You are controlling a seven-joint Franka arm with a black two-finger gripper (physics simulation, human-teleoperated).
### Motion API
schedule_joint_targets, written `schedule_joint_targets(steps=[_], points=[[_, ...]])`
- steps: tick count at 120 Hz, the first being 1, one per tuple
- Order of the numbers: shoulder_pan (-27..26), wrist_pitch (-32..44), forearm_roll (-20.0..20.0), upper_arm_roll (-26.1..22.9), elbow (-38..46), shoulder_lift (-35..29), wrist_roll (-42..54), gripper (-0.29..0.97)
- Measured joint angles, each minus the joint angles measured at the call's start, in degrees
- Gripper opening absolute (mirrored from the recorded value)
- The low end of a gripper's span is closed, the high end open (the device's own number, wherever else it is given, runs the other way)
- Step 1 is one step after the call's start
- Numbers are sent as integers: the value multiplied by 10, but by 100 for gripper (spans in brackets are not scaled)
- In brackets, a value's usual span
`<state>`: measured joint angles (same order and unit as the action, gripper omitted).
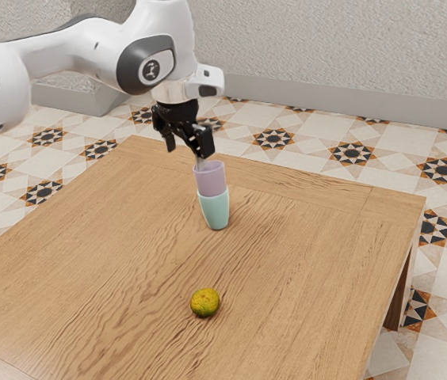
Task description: Place the left cup onto the right cup
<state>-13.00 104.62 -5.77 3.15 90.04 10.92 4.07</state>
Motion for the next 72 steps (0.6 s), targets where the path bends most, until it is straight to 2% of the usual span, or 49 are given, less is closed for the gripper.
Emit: schedule_joint_targets(steps=[27, 72], points=[[0, -10, -7, -1, 65, -73, 10, 68], [1, -36, 0, -2, 92, -111, 3, 68]])
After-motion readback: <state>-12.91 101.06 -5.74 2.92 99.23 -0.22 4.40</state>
